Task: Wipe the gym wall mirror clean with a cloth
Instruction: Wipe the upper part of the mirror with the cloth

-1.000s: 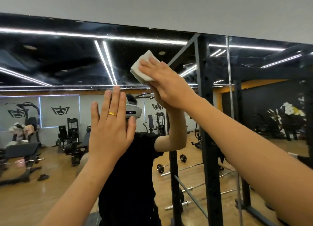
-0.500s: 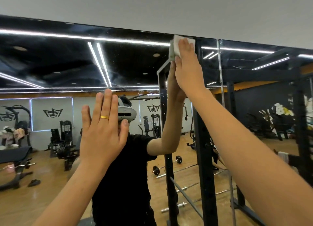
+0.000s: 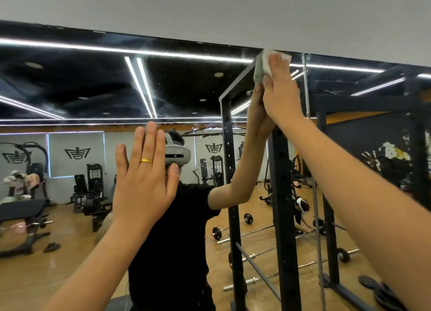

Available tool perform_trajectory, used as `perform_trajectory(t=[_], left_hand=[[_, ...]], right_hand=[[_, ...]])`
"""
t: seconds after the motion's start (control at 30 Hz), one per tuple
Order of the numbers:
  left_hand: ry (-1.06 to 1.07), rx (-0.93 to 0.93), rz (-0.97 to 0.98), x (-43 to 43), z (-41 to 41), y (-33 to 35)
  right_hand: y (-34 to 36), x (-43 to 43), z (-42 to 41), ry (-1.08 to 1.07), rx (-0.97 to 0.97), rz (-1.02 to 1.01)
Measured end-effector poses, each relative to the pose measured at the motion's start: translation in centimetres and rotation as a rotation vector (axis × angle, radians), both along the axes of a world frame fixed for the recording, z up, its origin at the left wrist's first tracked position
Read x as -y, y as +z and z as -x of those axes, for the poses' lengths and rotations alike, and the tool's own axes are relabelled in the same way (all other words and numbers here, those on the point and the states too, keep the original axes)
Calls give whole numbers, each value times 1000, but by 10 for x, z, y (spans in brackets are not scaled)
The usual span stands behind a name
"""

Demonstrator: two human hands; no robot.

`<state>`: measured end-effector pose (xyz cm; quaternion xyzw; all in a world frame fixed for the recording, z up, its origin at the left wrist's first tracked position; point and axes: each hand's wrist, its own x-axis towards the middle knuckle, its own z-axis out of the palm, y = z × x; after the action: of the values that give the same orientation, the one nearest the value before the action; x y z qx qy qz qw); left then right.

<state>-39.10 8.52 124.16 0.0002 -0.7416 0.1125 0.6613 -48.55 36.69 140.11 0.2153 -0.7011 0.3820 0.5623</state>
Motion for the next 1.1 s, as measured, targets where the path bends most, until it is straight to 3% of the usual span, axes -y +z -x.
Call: perform_trajectory(t=[0.17, 0.4, 0.5, 0.67, 0.93, 1.1], left_hand=[[-31, 2, -10, -2, 0, -3], [-24, 13, -14, -2, 1, -2], [-10, 16, -10, 0, 1, 0], [-7, 24, -15, 0, -1, -2], [-7, 9, -2, -5, -1, -3], [10, -11, 19, 2, -2, 3]], right_hand=[[-64, 9, 4, 53, -55, -29], [23, -22, 9, -13, -6, -78], [13, -18, 12, -15, -12, -41], [-59, -4, 25, 33, -119, -17], [7, -39, 12, -37, -34, -83], [-10, -42, 19, 5, -30, -25]])
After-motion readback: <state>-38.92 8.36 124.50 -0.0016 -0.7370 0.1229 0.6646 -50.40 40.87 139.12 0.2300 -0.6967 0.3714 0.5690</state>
